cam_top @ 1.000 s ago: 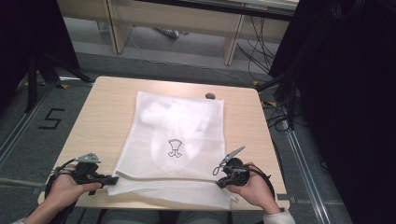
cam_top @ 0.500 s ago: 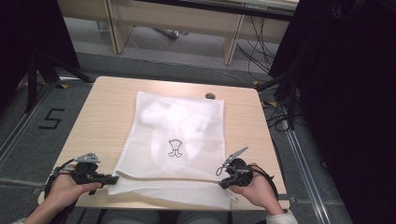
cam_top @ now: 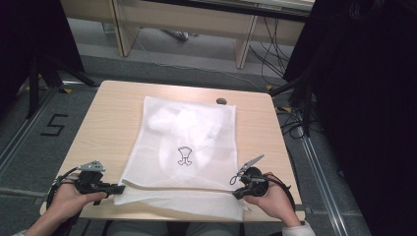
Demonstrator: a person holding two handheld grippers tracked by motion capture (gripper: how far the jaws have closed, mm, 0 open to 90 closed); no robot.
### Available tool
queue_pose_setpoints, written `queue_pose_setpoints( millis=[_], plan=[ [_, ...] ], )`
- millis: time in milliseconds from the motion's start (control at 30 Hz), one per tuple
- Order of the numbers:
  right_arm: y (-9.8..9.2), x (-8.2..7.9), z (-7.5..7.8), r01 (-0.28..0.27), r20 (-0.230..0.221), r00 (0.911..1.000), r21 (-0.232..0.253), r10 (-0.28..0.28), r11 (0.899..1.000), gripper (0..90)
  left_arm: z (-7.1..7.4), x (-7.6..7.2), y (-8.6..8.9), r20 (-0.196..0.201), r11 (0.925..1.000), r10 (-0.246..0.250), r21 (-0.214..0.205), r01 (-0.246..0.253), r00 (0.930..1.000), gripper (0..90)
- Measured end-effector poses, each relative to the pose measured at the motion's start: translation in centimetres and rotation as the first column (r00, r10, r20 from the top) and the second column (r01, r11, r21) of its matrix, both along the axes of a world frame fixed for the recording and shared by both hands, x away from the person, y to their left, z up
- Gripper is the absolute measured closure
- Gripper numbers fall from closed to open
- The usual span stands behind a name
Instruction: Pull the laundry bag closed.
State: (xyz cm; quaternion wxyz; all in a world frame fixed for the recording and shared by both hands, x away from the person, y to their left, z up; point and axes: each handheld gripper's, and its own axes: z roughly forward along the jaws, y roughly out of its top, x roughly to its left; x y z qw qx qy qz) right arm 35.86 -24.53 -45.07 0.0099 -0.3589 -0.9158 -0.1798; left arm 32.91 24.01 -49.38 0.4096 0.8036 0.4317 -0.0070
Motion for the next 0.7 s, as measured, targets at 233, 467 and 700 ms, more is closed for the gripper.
queue_pose_setpoints(
  millis=[233,467,700],
  plan=[
    [-0.53,-0.02,-0.08,-0.001,0.012,0.9999,-0.006,0.001,1.0,82.3,0.0,-0.01,0.01,0.002,1.0,0.001,-0.002,-0.001,1.0,86.1],
    [-0.76,-0.03,-0.27,-0.004,0.005,1.0,-0.011,0.004,1.0,82.3,0.01,-0.01,0.02,0.002,1.0,-0.007,0.003,0.007,1.0,86.1],
    [-0.63,-0.14,-0.44,0.003,-0.004,1.0,-0.021,-0.003,1.0,82.2,-0.01,-0.02,0.0,-0.003,0.9999,-0.009,0.006,0.009,1.0,86.1]
  ],
)
